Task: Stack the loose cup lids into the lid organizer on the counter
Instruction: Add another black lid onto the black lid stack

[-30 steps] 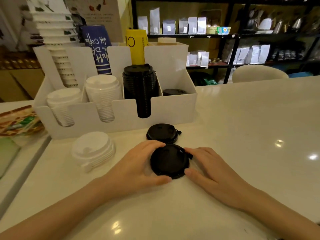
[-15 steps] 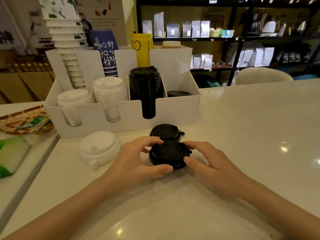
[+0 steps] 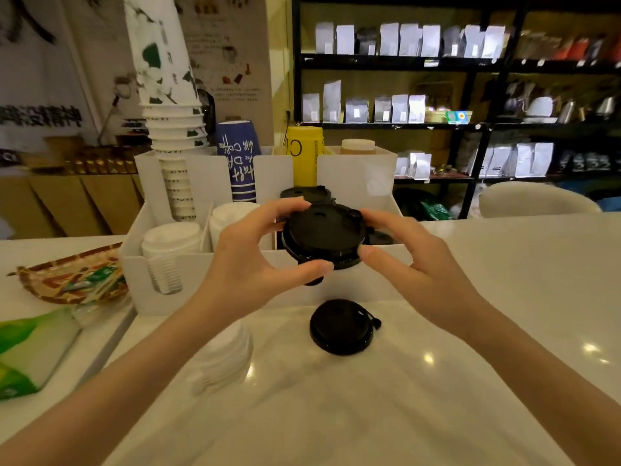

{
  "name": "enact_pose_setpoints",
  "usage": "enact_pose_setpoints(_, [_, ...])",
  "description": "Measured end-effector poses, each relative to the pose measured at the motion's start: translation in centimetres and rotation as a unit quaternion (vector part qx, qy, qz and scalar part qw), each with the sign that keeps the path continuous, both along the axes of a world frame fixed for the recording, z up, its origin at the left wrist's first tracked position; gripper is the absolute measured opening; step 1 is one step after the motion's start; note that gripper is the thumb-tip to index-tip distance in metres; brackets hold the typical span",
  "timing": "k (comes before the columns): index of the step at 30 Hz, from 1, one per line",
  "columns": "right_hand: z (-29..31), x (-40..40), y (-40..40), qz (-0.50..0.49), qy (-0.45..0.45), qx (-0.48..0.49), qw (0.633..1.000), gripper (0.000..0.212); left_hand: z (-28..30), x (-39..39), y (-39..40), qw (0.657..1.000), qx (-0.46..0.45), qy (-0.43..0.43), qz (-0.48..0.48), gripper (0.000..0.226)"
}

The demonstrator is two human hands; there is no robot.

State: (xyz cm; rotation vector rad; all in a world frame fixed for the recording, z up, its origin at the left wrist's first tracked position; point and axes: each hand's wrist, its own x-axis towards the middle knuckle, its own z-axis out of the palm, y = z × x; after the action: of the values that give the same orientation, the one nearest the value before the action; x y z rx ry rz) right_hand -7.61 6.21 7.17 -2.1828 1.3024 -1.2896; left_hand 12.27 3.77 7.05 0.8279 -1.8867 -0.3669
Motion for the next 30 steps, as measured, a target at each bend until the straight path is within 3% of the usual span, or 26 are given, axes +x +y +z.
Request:
enact_pose_setpoints(6, [2.7,1.2,-3.9,0.023,-0.022,-0.048,0.998,0.034,1.7,-0.8,-3.4,0.998,-0.025,0.052,0.026,0.057])
enact_pose_setpoints(11, [3.0,2.0,-8.0,0.008,-0.078,-0.038,0.996,0.032,2.5,-1.1,-6.6,0.99,-0.058,0.099,0.081,0.047])
enact_pose_setpoints(16, [2.1,3.0,-10.3,0.011,-0.122,0.006,0.992,0.035,1.6,-1.7,-8.9,0.982,-0.034,0.131,0.132,0.04])
enact_pose_setpoints(30, [0.2,2.6,-13.3,0.017,-0.144,0.059,0.988,0.034,0.3,-2.3,-10.6,0.983,0.002,0.055,0.173,0.039])
